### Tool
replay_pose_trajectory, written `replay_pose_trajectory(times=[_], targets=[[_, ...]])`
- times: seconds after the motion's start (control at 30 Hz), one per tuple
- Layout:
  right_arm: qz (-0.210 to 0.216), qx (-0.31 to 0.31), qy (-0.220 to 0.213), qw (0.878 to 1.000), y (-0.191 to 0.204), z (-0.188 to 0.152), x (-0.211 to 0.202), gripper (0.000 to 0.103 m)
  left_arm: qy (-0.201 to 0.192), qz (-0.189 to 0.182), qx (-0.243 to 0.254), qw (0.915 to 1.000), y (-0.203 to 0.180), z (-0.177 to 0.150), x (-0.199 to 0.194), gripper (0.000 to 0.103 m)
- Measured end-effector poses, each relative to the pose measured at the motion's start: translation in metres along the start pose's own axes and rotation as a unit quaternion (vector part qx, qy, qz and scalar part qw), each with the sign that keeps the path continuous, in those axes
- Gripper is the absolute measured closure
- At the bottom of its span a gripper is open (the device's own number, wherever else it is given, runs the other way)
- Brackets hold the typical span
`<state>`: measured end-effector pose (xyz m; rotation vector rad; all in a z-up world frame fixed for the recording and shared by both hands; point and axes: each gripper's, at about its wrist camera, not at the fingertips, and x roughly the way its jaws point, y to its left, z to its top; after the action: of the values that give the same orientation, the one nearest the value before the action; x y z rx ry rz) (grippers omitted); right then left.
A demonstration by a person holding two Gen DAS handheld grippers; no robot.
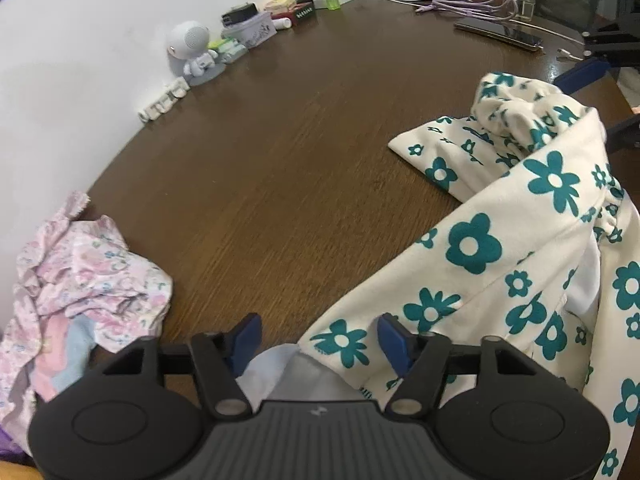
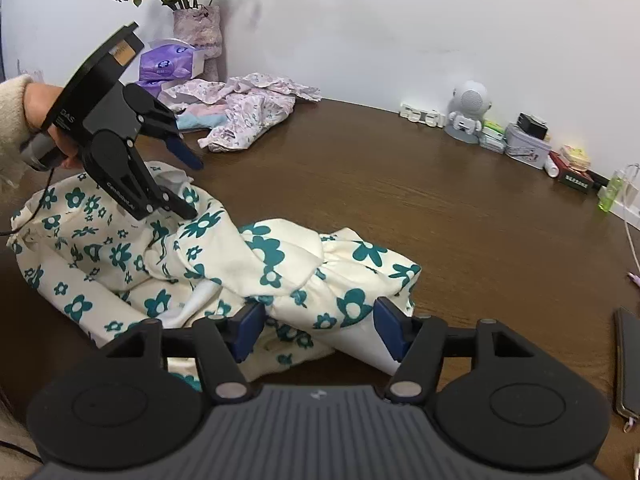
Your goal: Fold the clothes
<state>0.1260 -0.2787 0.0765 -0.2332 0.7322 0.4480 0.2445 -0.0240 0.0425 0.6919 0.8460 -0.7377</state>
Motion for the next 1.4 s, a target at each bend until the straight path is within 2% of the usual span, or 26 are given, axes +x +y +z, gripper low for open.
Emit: replay_pose_trajectory(times=[0.03,0.1,0.2,0.27,0.3,0.43,0.57,0.77,0.97,1.17,1.4], targets=[[0.005,0.002,0.001,1.000,-0.002,0.002,0.003,0.055,0.001,-0.008,-0.001,1.0000,0.001,0.000,0.001,0.049],[0.019,0.012,0.004,1.000,-0.006,0.005,0.009,0.075,0.005,-0.021,-0.005,0.9998,0.002,-0.001,0.005,0.056],[0.037,0.032,0.004,0.999,-0.014,0.010,0.017,0.086,0.000,-0.035,-0.011,0.9993,0.001,-0.002,0.004,0.070],[0.043,0.043,0.003,0.998,-0.020,0.014,0.023,0.092,0.001,-0.041,-0.015,0.9991,-0.001,-0.003,0.004,0.094],[0.045,0.048,0.002,0.998,-0.022,0.015,0.025,0.095,0.004,-0.033,-0.015,0.9993,-0.003,-0.004,0.004,0.098],[0.047,0.063,-0.012,0.997,-0.031,0.026,0.034,0.100,0.003,0.010,-0.010,0.9999,-0.014,-0.007,-0.002,0.101],[0.048,0.058,-0.030,0.997,-0.035,0.046,0.045,0.100,-0.013,0.059,-0.031,0.9977,-0.010,-0.010,-0.015,0.101],[0.045,0.044,-0.044,0.997,-0.036,0.082,0.074,0.101,-0.025,0.128,-0.091,0.9873,0.017,-0.022,-0.034,0.101],[0.036,0.044,-0.027,0.998,-0.036,0.112,0.125,0.101,-0.015,0.178,-0.129,0.9754,0.042,-0.037,-0.036,0.101],[0.023,0.040,0.008,0.999,-0.030,0.122,0.182,0.101,0.008,0.195,-0.157,0.9681,0.060,-0.046,-0.013,0.101],[0.021,0.041,0.023,0.999,-0.029,0.123,0.214,0.101,0.018,0.193,-0.176,0.9653,0.068,-0.052,0.002,0.101]])
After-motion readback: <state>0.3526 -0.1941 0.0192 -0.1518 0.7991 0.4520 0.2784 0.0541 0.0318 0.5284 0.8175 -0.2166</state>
